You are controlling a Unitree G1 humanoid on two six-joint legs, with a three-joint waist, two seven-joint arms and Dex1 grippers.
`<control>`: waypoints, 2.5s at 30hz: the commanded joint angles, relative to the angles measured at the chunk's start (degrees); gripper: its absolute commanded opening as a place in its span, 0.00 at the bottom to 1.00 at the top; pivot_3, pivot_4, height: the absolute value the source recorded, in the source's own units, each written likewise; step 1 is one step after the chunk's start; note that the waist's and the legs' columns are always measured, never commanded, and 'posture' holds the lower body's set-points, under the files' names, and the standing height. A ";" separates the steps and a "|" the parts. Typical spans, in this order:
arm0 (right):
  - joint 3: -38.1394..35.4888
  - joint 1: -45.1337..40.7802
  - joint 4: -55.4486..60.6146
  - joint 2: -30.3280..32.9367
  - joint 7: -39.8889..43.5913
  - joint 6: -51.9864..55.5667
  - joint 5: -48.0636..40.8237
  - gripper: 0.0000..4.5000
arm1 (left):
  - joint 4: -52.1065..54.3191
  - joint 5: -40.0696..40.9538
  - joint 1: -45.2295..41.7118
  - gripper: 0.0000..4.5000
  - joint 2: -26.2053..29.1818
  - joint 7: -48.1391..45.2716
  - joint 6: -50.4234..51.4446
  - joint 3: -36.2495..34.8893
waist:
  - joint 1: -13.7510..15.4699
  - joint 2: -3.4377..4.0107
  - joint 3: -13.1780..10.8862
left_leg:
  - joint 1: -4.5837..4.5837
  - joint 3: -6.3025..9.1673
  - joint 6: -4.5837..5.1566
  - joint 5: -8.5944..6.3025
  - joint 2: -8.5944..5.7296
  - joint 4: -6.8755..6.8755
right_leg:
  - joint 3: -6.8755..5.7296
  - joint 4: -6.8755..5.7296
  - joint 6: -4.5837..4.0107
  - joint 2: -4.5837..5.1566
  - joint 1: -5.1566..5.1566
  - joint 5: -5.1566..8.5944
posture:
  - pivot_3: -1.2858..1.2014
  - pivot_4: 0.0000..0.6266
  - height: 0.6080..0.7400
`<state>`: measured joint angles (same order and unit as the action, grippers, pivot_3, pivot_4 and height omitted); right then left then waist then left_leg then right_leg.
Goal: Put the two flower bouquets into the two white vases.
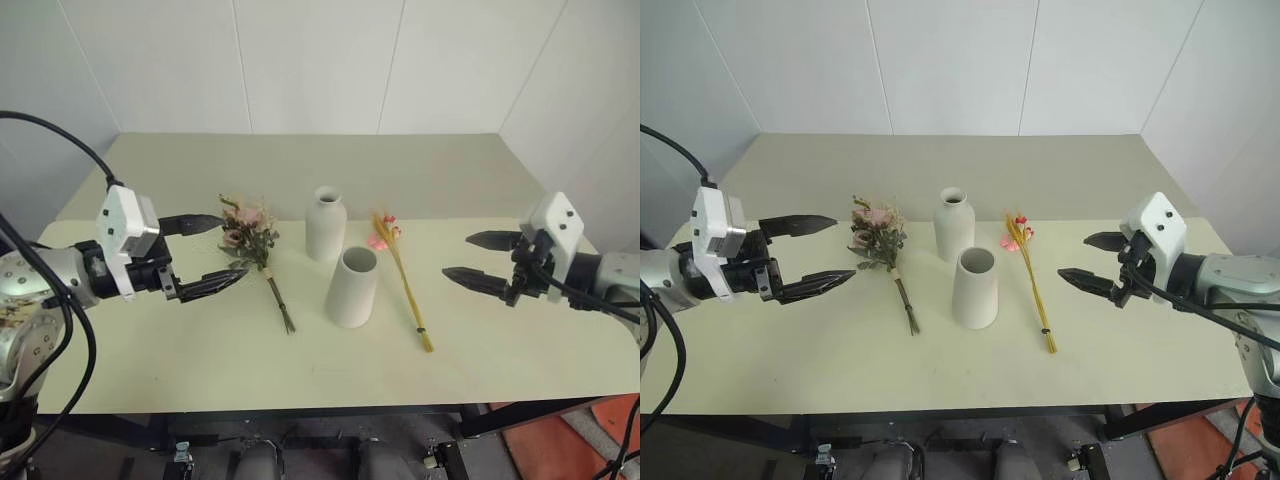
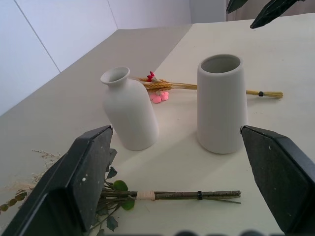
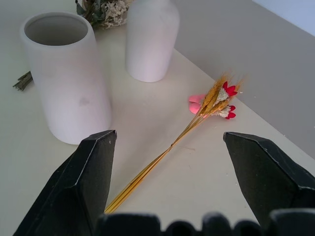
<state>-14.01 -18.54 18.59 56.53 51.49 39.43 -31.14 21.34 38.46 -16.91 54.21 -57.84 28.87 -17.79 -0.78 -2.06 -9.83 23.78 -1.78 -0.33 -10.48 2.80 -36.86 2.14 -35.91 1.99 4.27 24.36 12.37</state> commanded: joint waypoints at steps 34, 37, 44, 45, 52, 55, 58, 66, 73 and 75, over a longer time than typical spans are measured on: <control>-2.47 -2.24 3.35 -0.81 -1.03 -3.23 -1.01 0.92 | -33.41 -18.44 -42.49 0.67 -27.45 38.37 62.14 33.30 | -0.01 -0.18 -0.11 | 0.05 0.13 0.02 0.00 -0.17 -0.04 | 0.07 -0.10 0.19 0.00 0.01 -0.03 | 0.52 0.24 1.00; -2.55 -2.41 3.61 -0.55 -0.44 -3.49 -1.25 0.92 | -40.12 -19.88 -43.69 0.47 -29.73 38.28 59.32 32.76 | 0.06 -0.19 -0.11 | 0.06 0.13 0.02 0.00 -0.18 -0.04 | 0.06 -0.08 0.19 0.01 0.01 -0.03 | 0.52 0.24 1.00; -3.61 -1.85 4.89 -0.44 -0.38 -3.04 -1.94 0.92 | -44.86 -23.30 -43.89 0.03 -29.85 39.77 55.05 30.34 | -0.03 -0.18 -0.10 | -0.01 0.14 0.02 0.00 -0.20 -0.04 | 0.07 -0.11 0.19 0.04 -0.05 -0.03 | 0.52 0.24 1.00; -3.84 -1.44 5.17 -0.42 -0.43 -2.93 -2.08 0.92 | -44.24 -24.11 -43.70 0.02 -29.25 40.73 54.20 29.22 | -0.04 -0.18 -0.11 | -0.01 0.14 0.02 0.00 -0.20 -0.04 | 0.07 -0.12 0.19 0.04 -0.05 -0.03 | 0.52 0.24 1.00; -4.82 0.12 6.48 -0.60 -0.67 -2.24 -2.94 0.92 | -41.44 -29.43 -43.26 0.02 -27.33 52.50 32.02 13.79 | -0.08 -0.33 -0.19 | 0.08 0.15 0.02 0.00 -0.19 -0.03 | 0.08 -0.10 0.14 0.05 0.03 -0.11 | 0.52 0.24 1.00; -4.36 -0.19 6.44 -0.92 -1.19 -2.10 -3.02 0.92 | -38.95 -26.71 -43.88 0.02 -29.50 50.42 15.86 8.60 | 0.12 -0.34 -0.19 | 0.09 0.13 0.01 0.00 -0.22 -0.03 | 0.07 -0.04 -0.05 0.09 0.00 -0.26 | 0.52 0.24 1.00; -3.76 -0.65 6.54 -1.42 -1.69 -2.15 -3.26 0.92 | -41.11 -19.70 -48.36 0.02 -33.49 45.76 10.10 2.30 | 1.48 -0.37 -0.21 | 0.12 0.11 0.01 0.00 -0.27 -0.09 | 0.02 0.03 -0.05 0.16 -0.06 -0.33 | 0.52 0.24 1.00; -4.38 0.30 8.75 -2.41 -3.94 -1.38 -4.21 0.92 | -49.03 -10.51 -55.17 0.02 -37.36 26.41 3.77 1.47 | 1.32 -0.38 -0.22 | 0.37 0.12 0.01 0.00 -0.30 -0.19 | 0.00 0.17 0.10 0.15 0.01 -0.35 | 0.52 0.24 1.00; -6.92 3.12 11.08 -2.57 -5.59 -0.98 -5.45 0.92 | -58.25 -12.39 -57.11 0.02 -40.78 16.79 -8.14 5.07 | 1.11 -0.39 -0.22 | 0.34 0.13 0.02 0.00 -0.29 -0.21 | 0.02 0.13 0.18 0.13 0.00 -0.31 | 0.52 0.24 1.00; -7.66 3.84 11.64 -2.61 -5.98 -0.89 -5.83 0.92 | -62.19 -13.20 -58.69 0.02 -42.01 16.00 -11.60 5.65 | 1.08 -0.40 -0.23 | 0.36 0.13 0.02 0.00 -0.29 -0.20 | 0.03 0.14 0.17 0.13 0.01 -0.32 | 0.52 0.24 1.00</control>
<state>-18.62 -14.55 28.27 53.88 46.33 38.41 -36.15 -39.69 25.93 -72.06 12.65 -40.64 21.17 -12.34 0.31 -2.46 -10.05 24.15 -1.65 -0.31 -10.48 2.51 -37.06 2.16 -35.77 2.15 4.40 24.38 12.06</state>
